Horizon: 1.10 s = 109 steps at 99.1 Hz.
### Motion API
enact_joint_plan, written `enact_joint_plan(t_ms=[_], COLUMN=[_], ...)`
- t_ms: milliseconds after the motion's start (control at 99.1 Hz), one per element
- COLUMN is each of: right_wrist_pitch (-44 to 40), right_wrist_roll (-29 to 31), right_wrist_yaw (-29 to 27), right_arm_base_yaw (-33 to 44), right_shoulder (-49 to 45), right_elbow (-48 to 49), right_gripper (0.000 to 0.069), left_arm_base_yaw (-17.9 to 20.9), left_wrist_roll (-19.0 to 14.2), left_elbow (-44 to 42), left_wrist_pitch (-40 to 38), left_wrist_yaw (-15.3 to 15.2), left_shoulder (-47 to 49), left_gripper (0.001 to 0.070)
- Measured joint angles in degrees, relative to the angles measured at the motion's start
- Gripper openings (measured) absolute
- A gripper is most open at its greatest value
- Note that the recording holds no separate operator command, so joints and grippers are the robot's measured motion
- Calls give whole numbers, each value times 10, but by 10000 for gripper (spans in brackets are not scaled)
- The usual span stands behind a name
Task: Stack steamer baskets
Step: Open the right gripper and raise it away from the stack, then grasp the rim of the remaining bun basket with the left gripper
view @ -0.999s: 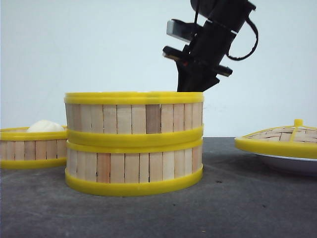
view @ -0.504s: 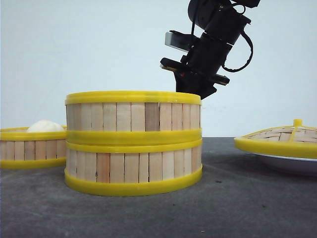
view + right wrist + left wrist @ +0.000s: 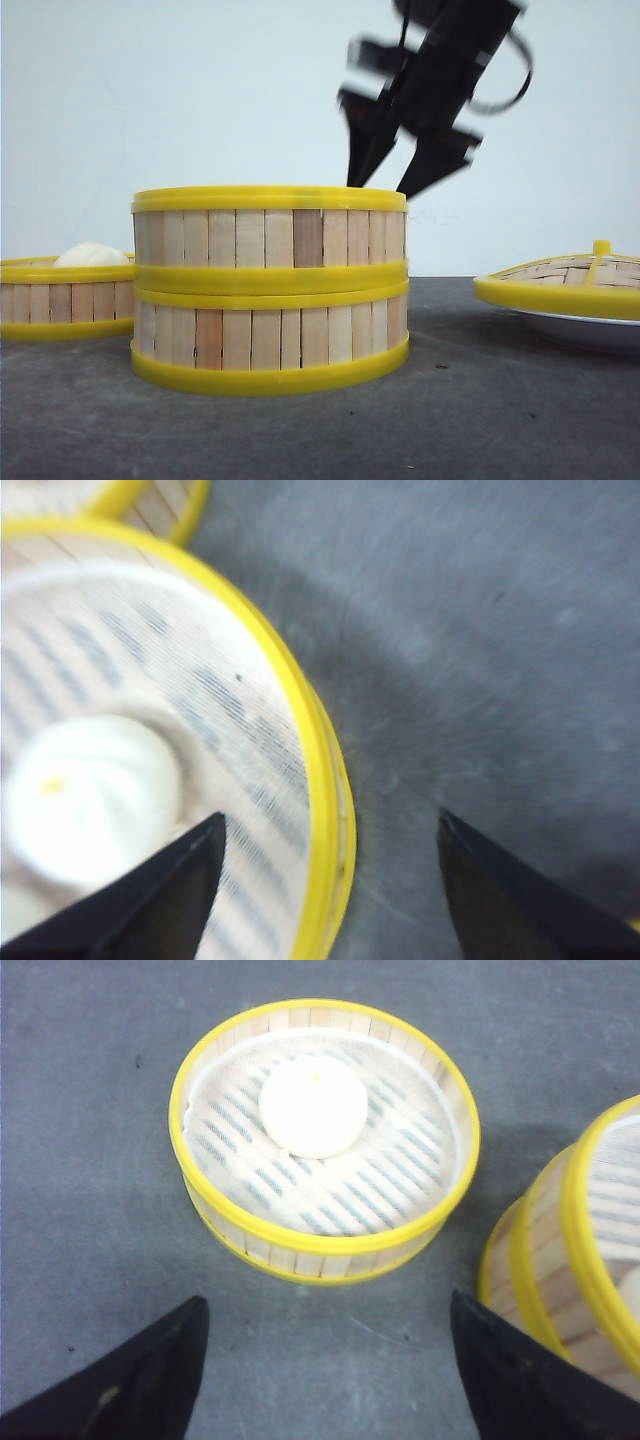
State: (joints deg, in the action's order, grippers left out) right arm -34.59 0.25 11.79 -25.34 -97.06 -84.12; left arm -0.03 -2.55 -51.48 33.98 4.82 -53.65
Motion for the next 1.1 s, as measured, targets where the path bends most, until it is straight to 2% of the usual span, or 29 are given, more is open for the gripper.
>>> enact_joint_plan(t_ms=[121, 262, 343, 484, 807, 877, 1019, 1099], right_wrist_pitch=[-37, -100, -105, -113, -163, -173, -205, -220], right_wrist_roll=[-4, -5, -5, -5, 0, 3, 14, 21], right_wrist_yaw=[-5, -64, -75, -75, -77, -78, -90, -91], right_arm_base_yaw=[13, 30, 42, 73, 125, 127, 127, 127], right_shoulder=[78, 153, 193, 267, 391, 416, 461, 484], right_elbow=[0, 0, 13, 71, 223, 231, 235, 235], right_gripper=[414, 414, 414, 414, 414, 414, 414, 414], left_arm_base_yaw=[19, 46, 63, 80, 88, 88, 88, 88], left_wrist_roll=[0, -2, -7, -13, -14, -14, -15, -15], left_elbow=[0, -9, -27, -66, -167, -183, -202, -202], left_wrist_pitch=[-36, -74, -97, -106, -106, -105, -106, -107], left_wrist_yaw=[0, 0, 0, -1, 0, 0, 0, -1], left_shoulder=[-53, -130, -181, -260, -429, -453, -483, -488], left_gripper=[468, 468, 467, 466, 462, 416, 201, 115])
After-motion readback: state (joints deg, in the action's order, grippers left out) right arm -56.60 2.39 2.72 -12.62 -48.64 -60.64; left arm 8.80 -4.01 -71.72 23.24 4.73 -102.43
